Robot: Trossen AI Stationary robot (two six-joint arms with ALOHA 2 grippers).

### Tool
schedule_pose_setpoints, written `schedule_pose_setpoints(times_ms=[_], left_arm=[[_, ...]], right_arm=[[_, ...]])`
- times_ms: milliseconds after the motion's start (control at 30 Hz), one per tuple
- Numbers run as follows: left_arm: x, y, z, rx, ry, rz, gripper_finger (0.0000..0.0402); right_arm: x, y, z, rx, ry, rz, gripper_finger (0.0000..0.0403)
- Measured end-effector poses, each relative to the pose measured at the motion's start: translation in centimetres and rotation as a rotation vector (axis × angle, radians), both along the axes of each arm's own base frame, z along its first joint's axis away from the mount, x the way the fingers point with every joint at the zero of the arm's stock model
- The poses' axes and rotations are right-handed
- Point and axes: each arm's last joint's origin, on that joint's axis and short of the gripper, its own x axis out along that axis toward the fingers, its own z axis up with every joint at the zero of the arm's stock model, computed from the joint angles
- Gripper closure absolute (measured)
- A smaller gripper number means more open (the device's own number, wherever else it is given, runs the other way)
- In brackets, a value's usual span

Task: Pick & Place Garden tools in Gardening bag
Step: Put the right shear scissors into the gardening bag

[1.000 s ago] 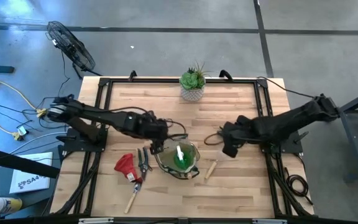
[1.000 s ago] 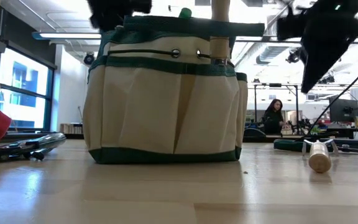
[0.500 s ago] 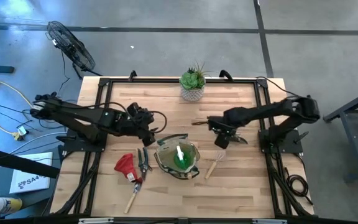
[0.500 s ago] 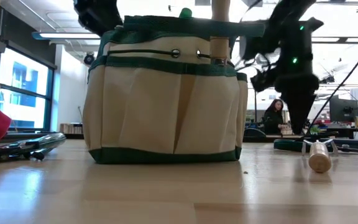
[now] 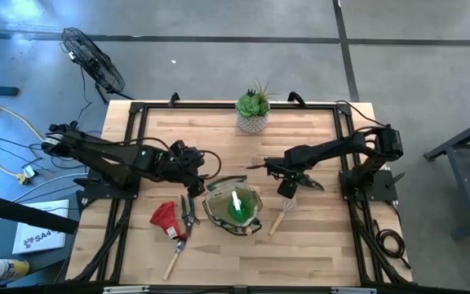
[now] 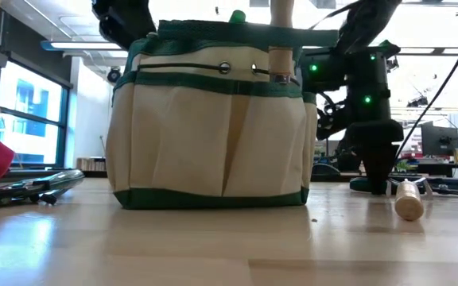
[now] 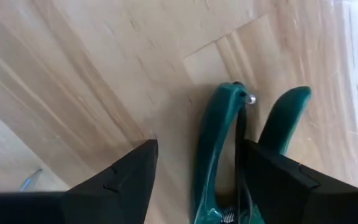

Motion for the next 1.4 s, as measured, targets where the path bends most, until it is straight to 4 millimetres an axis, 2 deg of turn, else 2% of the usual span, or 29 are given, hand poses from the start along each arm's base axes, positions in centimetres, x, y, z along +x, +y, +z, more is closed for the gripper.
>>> schedule_pose_setpoints(times_ms=[133,300,600,800,1033,1400], left_arm=[[0.0,-0.8,-0.2,-0.002,-0.004,-0.015,0.008],[-0.1,-1.7,-0.3,-0.013,-0.004,-0.034,0.008],[-0.7,-3.4,-0.3,-0.025,-0.027,-0.059,0.008],[-0.8,-3.7,-0.2,0.026,-0.051,-0.037,0.008],[-0.7,-3.7,-0.2,0.037,-0.054,-0.025,0.008],[-0.6,-3.6,-0.2,0.046,-0.066,-0.013,0.008]], right_arm=[[0.0,0.0,-0.1,-0.003,-0.003,0.001,0.0238],[0.0,0.2,-0.1,-0.01,-0.004,0.018,0.0362],[0.1,0.7,0.0,-0.057,-0.003,0.063,0.0366],[-0.4,2.0,1.7,-0.158,-0.041,0.115,0.0366],[-2.0,3.3,6.9,-0.213,-0.174,0.086,0.0367],[-4.9,5.6,15.2,-0.238,-0.599,0.108,0.0367]])
